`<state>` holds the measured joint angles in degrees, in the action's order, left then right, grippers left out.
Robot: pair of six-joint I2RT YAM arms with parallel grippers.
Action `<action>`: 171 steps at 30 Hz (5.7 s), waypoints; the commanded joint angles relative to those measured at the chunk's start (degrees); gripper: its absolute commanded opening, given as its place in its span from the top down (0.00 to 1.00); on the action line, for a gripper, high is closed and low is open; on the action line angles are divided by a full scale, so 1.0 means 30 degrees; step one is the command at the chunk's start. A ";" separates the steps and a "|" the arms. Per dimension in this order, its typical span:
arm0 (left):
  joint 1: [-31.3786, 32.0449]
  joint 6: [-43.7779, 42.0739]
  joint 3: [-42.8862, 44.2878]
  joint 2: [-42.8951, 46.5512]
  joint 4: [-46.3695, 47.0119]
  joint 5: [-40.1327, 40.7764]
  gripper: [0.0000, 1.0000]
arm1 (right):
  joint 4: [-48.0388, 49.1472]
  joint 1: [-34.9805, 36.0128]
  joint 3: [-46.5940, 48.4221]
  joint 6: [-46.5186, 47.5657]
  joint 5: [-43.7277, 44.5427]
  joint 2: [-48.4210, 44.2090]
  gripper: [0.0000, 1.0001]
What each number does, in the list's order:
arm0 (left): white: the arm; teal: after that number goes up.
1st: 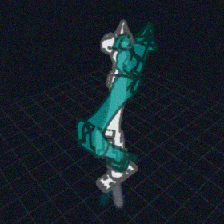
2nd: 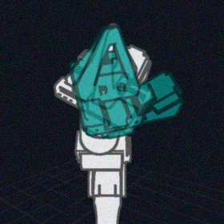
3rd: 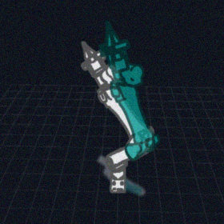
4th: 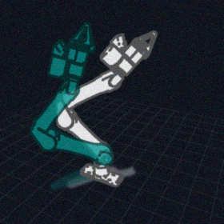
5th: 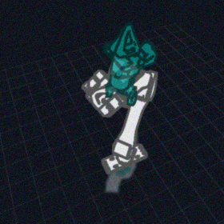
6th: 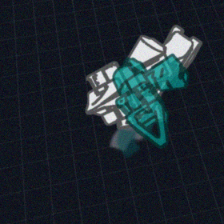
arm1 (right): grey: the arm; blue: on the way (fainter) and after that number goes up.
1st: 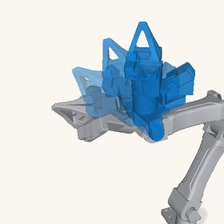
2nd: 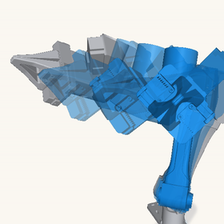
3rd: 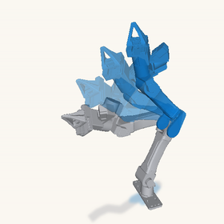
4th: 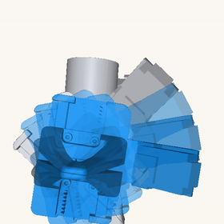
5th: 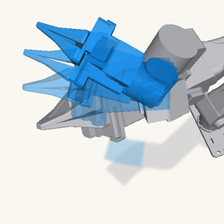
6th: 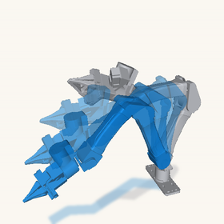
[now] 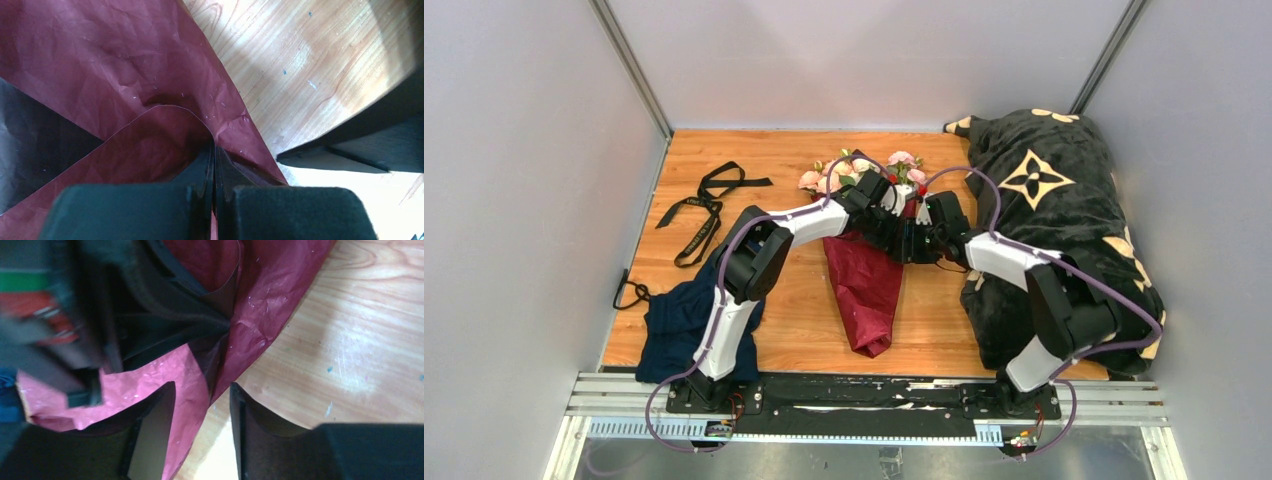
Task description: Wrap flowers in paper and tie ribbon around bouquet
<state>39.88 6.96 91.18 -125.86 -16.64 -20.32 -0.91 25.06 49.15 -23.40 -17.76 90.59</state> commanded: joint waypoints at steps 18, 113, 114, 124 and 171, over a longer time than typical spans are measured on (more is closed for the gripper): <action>0.0382 -0.5140 0.0713 0.6125 -0.5757 -0.3626 0.21 | 0.2412 -0.0903 -0.2148 -0.0460 -0.1179 0.1134 1.00; 1.1078 -1.5011 -1.1584 0.6592 -0.5991 0.6079 0.73 | -0.0720 -0.1681 0.1314 0.1018 0.0880 0.3617 0.38; 1.1082 -1.5069 -1.1613 0.6564 -0.5984 0.6132 0.72 | -0.0302 -0.1832 0.1237 0.0891 -0.0083 0.3874 0.38; 1.1082 -1.5508 -1.2115 0.6679 -0.5864 0.6713 0.72 | 0.8215 -0.2017 -0.1884 -0.2402 -0.9485 0.5708 0.34; -1.5369 -1.0425 0.8734 -0.1717 -1.3495 0.7677 0.54 | 0.4216 -0.1410 -0.1148 0.0354 -0.5628 0.3760 1.00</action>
<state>-6.55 -25.15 116.90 -130.65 -56.23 2.66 14.74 20.21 44.62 -24.45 -36.49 100.47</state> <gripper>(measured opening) 0.545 0.011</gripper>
